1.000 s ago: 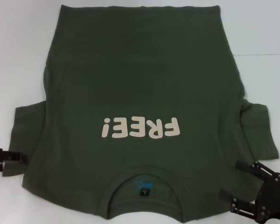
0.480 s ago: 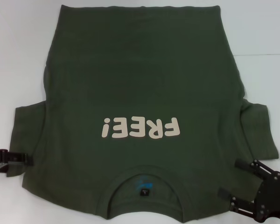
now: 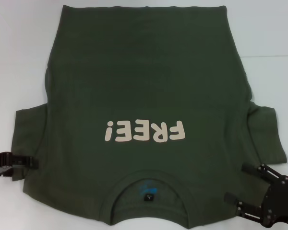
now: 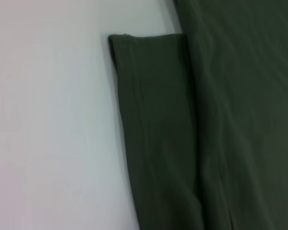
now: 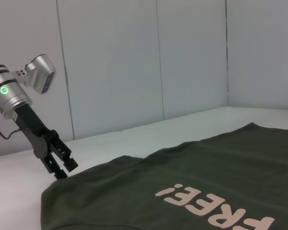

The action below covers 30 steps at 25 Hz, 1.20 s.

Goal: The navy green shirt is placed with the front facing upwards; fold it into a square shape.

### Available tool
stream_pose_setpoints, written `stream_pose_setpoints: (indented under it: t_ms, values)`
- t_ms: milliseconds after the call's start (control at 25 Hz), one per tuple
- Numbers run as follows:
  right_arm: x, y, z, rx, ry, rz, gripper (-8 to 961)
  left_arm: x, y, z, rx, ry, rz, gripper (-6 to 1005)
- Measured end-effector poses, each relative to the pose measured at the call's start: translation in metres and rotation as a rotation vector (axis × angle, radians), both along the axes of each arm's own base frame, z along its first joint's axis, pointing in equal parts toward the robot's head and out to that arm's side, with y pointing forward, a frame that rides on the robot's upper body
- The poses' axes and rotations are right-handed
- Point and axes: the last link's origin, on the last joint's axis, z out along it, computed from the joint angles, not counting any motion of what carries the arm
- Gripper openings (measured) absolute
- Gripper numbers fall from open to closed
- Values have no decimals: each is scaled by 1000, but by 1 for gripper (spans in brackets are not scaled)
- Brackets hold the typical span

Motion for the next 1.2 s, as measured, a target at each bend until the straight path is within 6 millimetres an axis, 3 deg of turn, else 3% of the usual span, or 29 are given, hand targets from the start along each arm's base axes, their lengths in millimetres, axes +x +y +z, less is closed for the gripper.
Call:
stream_pose_setpoints:
  t_ms: [1080, 1200]
  values:
    - [-1, 5, -1, -2, -8, 2, 916, 3, 13, -5, 33, -27, 1, 904]
    - [-1, 6, -1, -2, -8, 3, 915, 4, 14, -5, 35, -27, -1, 830]
